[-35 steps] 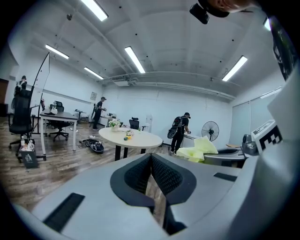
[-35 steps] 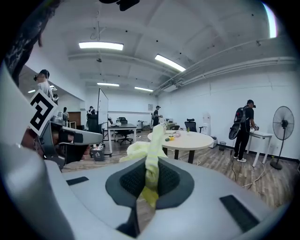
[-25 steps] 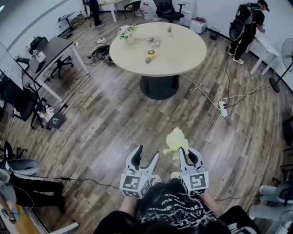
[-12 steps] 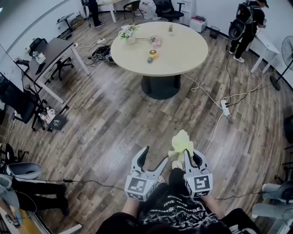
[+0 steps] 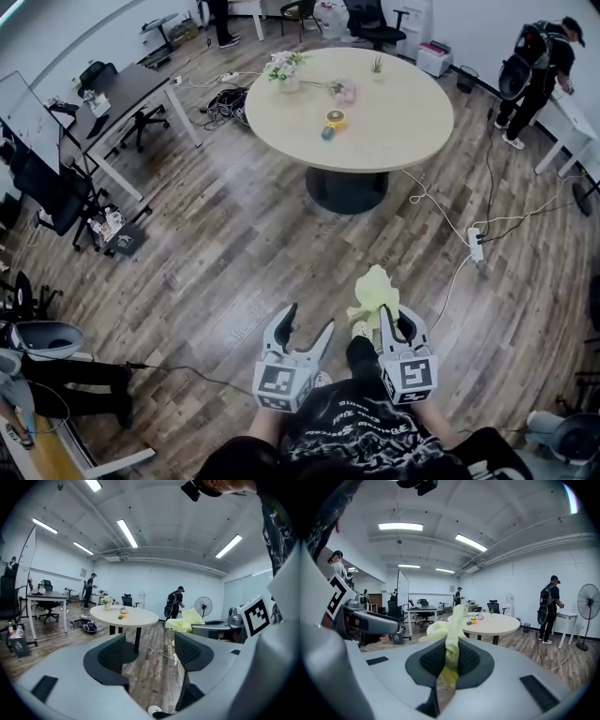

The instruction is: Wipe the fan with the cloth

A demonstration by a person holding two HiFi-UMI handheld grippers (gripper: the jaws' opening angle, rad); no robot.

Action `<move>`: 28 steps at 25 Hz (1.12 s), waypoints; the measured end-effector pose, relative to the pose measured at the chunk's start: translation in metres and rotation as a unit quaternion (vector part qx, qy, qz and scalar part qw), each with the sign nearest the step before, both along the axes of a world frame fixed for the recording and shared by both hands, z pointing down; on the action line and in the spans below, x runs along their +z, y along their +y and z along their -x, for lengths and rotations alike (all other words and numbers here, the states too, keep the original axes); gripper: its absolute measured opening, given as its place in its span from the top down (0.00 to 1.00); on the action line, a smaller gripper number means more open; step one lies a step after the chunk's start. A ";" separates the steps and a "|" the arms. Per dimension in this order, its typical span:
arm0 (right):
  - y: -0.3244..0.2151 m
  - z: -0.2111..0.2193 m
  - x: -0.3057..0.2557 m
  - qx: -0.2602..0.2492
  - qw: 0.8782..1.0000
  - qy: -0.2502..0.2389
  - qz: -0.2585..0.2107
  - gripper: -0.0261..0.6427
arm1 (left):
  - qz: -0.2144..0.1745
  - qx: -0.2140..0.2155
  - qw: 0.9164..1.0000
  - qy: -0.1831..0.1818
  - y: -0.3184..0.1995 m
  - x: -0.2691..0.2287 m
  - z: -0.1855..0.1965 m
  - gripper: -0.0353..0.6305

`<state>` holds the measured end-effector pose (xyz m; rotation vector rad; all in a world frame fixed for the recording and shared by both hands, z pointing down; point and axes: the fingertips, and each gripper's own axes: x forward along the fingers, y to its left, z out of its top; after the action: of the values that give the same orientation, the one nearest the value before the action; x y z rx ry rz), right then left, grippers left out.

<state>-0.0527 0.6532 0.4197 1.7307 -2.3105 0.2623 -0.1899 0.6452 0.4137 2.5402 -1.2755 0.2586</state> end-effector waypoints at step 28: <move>-0.215 -0.115 -0.016 -0.097 0.993 -0.054 -0.026 0.92 | -0.001 -0.116 0.993 0.027 -0.194 -0.007 -0.103 0.51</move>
<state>0.0623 0.4385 0.4033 1.5343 -2.5638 0.2687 -0.0865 0.4512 0.4071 2.3559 -1.5319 0.1363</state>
